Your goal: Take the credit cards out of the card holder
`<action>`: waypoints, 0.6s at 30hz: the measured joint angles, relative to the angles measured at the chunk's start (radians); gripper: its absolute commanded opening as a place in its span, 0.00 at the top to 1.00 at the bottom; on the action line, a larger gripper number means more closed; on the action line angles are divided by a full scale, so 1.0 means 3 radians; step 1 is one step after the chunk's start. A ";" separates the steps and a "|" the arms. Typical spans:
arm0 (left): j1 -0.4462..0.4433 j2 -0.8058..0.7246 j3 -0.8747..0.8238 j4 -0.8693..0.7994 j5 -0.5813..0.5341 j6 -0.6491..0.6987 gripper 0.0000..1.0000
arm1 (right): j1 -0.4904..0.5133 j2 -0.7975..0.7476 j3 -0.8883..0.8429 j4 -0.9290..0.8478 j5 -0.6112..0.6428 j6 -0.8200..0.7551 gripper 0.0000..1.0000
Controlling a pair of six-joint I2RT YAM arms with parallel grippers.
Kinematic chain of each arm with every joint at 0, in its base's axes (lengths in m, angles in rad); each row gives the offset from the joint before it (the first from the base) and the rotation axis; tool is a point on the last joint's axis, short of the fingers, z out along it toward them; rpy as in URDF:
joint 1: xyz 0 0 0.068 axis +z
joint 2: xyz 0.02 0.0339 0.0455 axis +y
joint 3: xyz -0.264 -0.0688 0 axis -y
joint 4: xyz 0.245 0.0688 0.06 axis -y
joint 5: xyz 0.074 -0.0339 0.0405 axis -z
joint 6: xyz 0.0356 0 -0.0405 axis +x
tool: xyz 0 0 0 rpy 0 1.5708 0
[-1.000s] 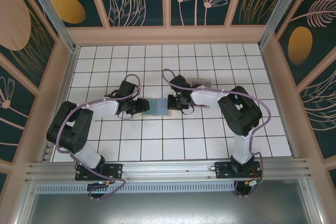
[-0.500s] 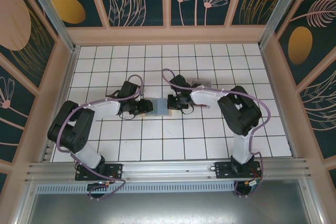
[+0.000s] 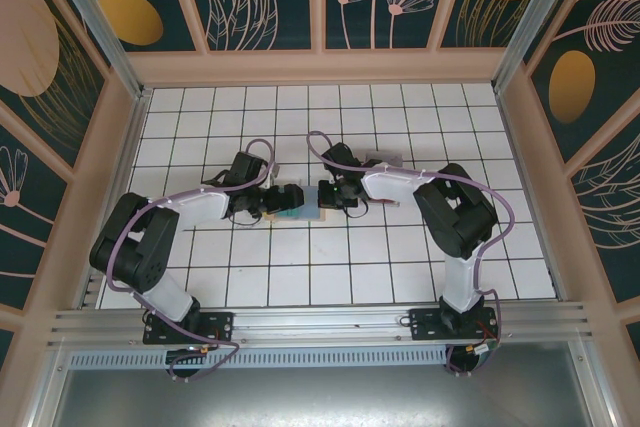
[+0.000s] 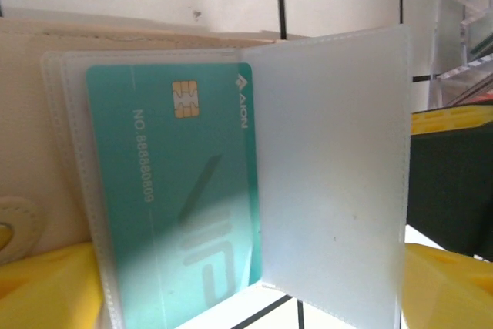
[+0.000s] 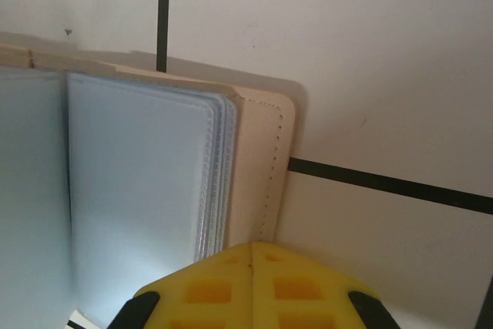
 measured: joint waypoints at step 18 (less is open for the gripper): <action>-0.0009 -0.0085 0.0111 -0.0313 -0.0111 0.0086 0.01 | 0.0001 0.0001 0.0013 -0.0015 0.0015 0.0009 0.98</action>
